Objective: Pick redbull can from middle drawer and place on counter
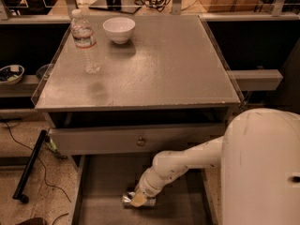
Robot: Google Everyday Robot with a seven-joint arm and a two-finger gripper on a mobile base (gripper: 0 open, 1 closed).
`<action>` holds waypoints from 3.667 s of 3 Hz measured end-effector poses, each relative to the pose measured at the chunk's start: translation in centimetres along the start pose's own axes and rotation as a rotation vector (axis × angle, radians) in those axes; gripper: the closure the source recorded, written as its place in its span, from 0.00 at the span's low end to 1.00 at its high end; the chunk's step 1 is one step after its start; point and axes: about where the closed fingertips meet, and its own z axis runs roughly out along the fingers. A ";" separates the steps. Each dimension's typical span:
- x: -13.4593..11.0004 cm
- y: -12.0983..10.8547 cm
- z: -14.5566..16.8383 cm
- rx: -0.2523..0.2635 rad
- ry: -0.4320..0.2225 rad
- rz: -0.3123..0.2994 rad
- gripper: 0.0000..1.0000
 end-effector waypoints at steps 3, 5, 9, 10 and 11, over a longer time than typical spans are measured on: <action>-0.4 0.2 -1.2 -0.004 -0.004 0.028 1.00; -2.7 1.2 -7.4 0.023 -0.032 0.050 1.00; -4.4 5.2 -19.7 0.121 -0.007 0.046 1.00; -4.9 5.9 -23.9 0.180 0.011 0.043 1.00; -5.4 6.2 -28.3 0.247 0.030 0.033 1.00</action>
Offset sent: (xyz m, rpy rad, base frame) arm 0.0000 0.0000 0.0000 0.0000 0.0000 0.0000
